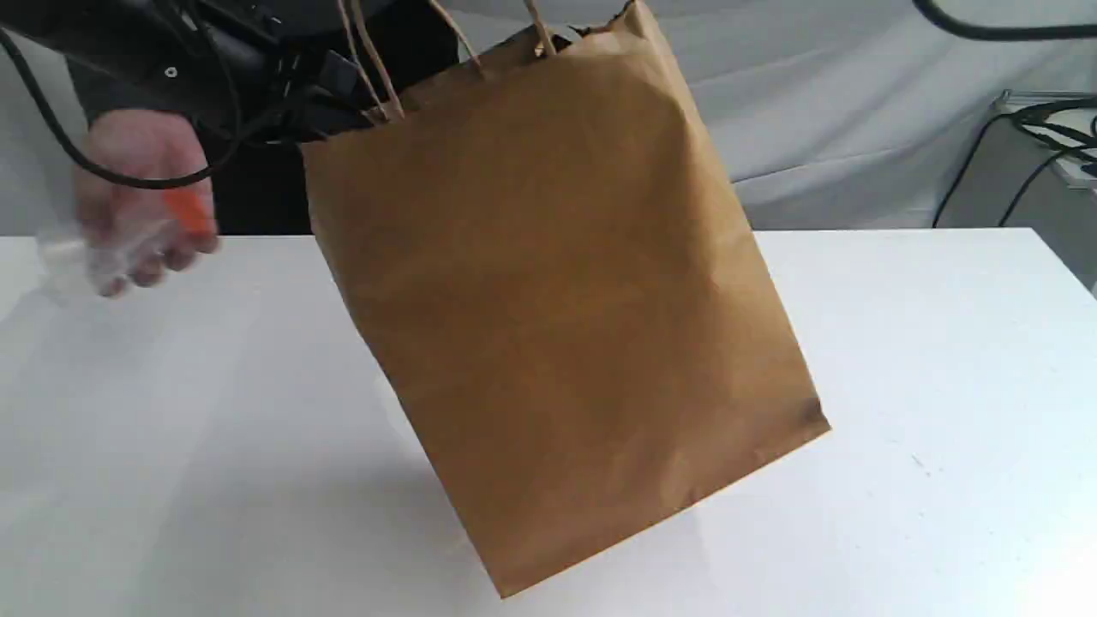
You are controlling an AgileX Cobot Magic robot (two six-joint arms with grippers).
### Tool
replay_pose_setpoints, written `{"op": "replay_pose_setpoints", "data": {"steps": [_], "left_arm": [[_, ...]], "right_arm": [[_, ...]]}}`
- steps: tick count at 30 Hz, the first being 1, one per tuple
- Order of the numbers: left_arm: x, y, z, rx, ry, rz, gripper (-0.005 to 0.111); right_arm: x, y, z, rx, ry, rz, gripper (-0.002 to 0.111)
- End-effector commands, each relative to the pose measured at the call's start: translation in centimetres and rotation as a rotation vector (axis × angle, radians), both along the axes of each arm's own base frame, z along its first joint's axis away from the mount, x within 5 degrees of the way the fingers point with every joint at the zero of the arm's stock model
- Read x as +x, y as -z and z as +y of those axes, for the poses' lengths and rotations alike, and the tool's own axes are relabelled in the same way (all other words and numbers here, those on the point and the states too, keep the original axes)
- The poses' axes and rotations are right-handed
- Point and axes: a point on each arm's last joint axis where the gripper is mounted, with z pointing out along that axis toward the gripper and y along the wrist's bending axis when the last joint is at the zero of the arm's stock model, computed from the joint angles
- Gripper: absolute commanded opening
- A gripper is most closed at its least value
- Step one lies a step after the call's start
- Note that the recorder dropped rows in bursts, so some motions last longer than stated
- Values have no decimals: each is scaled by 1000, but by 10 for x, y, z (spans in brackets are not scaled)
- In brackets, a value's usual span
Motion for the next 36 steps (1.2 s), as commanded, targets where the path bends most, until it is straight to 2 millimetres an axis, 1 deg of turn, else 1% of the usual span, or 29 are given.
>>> {"op": "replay_pose_setpoints", "data": {"steps": [1,4,18,23,26,30,33,36], "left_arm": [[1,-2,8,-25,-34,20,0],[1,-1,11,-23,-46,34,0],[-1,0,10,-23,-29,53,0],[-4,-1,9,-22,-2,62,0],[-7,-10,9,-27,8,34,0],[-15,-25,6,-45,53,-16,0],[-20,-37,3,-12,95,-36,0],[-24,-50,-9,17,139,-74,0]], "right_arm": [[2,-6,7,50,-52,44,0],[4,-5,11,72,-75,67,0],[2,-4,11,62,-93,80,0],[5,1,7,-11,-72,46,0],[6,2,4,-57,-52,21,0],[1,-3,1,-65,-49,-3,0],[-6,-7,-3,-67,-59,-28,0],[-18,-6,-6,-50,-87,-19,0]]}}
